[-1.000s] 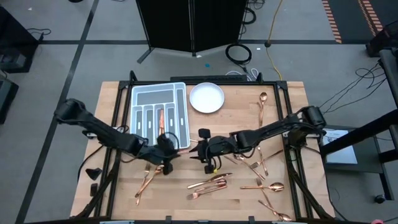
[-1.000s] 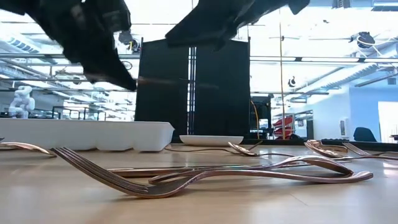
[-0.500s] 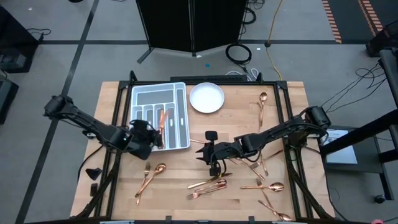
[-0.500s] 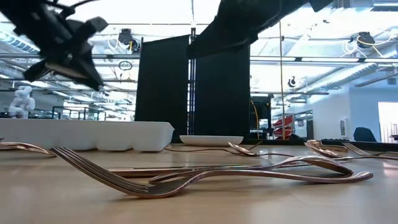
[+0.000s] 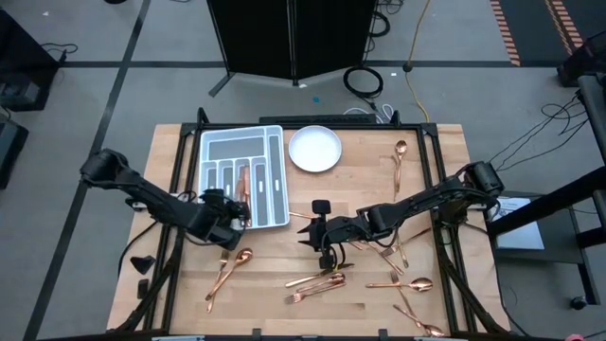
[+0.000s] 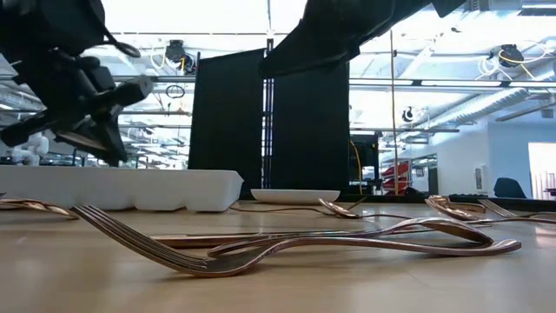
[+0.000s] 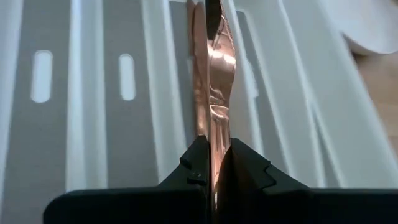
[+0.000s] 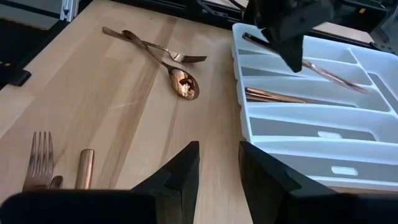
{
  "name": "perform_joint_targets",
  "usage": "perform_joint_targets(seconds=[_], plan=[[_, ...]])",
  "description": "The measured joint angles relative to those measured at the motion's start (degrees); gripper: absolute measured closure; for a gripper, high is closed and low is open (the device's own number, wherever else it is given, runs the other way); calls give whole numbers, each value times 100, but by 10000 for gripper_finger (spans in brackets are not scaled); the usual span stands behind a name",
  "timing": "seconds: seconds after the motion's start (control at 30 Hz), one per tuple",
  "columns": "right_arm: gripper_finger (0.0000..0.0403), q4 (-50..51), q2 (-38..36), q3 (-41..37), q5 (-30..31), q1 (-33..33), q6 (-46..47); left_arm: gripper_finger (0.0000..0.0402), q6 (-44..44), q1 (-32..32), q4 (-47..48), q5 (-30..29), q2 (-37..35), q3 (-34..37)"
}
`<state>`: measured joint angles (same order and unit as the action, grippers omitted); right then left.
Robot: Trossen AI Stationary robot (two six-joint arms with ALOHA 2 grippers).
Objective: Sort silverware
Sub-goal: Put the knife on the silverware tray
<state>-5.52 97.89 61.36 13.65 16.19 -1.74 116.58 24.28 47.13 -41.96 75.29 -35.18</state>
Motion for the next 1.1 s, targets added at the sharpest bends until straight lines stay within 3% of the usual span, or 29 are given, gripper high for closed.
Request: perform_joint_targets(seconds=[0.13,0.3,0.73,1.1], plan=[[300,-36,0,0,0,0,-2,369,3,-136,-12,-2,114,2],[300,-55,2,0,0,0,9,327,-340,-469,-52,139,122,2],[300,-40,4,0,0,2,16,282,-2644,-1161,-711,700,26,2],[300,134,4,-2,-29,7,275,278,-4346,-964,-1160,452,-703,2]])
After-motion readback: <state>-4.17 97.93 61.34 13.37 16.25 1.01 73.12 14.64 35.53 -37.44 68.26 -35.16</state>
